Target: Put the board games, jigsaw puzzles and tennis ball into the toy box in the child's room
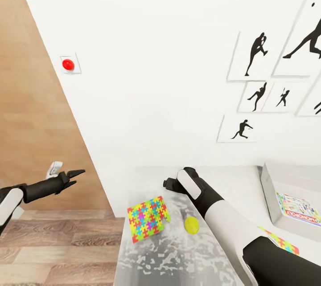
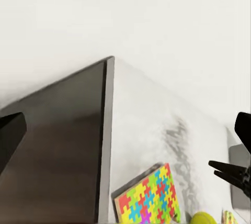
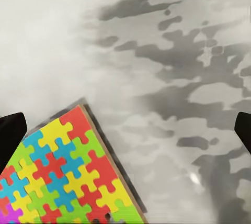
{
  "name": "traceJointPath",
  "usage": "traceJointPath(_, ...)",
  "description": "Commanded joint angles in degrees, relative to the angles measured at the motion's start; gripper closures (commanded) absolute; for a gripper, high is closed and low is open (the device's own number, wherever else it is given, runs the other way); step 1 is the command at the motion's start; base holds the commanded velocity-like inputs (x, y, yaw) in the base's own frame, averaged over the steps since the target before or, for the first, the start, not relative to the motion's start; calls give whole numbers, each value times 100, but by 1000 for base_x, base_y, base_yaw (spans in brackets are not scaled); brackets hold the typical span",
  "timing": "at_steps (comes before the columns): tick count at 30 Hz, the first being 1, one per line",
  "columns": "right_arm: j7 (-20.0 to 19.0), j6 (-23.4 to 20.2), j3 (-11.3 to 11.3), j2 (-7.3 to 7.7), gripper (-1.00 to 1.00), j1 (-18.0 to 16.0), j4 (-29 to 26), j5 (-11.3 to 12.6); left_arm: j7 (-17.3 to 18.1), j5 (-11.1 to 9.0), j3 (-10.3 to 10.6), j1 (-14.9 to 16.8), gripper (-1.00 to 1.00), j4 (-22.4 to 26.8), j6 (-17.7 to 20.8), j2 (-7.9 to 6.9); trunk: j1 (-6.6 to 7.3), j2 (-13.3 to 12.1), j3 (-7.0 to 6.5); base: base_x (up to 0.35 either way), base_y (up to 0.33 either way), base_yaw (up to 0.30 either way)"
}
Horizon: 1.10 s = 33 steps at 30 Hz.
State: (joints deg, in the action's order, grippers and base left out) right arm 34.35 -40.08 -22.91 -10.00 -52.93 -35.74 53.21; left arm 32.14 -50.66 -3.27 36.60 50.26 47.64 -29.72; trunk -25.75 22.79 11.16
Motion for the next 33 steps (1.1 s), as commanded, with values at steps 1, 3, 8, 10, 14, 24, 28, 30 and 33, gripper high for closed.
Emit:
traceJointPath(1, 48, -38, -37, 0, -100, -6, -4, 49, -200, -5, 11, 5, -100, 49, 34, 34, -3, 13, 22, 0, 0, 0)
traceJointPath(3, 4, -67, -132, 0, -100, -6, -4, 49, -427, -5, 28, 5, -100, 91, 30, 76, -3, 13, 40, 0, 0, 0)
traceJointPath(8, -406, -92, -464, 0, -100, -6, -3, 57, -658, -5, 55, 5, -100, 131, 27, 191, -3, 13, 87, 0, 0, 0)
traceJointPath(10, -624, -95, -534, 0, -100, -6, -3, 57, -688, -5, 105, 5, -100, 137, 26, 212, -3, 13, 106, 0, 0, 0)
traceJointPath(14, -760, -89, -573, 0, -100, -6, 1, 57, -710, -6, 224, 5, -100, 141, 19, 226, -3, 13, 143, 0, 0, 0)
traceJointPath(24, -798, -73, -581, 0, -100, -6, 5, 42, -718, -6, 282, 5, -100, 142, 12, 328, -3, 13, 236, 0, 0, 0)
traceJointPath(28, -806, -88, -576, 0, -100, -6, 6, 62, -718, -6, 283, 5, -100, 142, 9, 347, -3, 13, 274, 0, 0, 0)
traceJointPath(30, -812, -98, -575, 0, -100, -6, 6, 75, -718, -4, 283, 5, -100, 142, 9, 351, -3, 13, 293, 0, 0, 0)
traceJointPath(33, -814, -104, -574, 0, -100, -6, 7, 87, -718, -5, 283, 5, -100, 142, 8, 352, -3, 13, 321, 0, 0, 0)
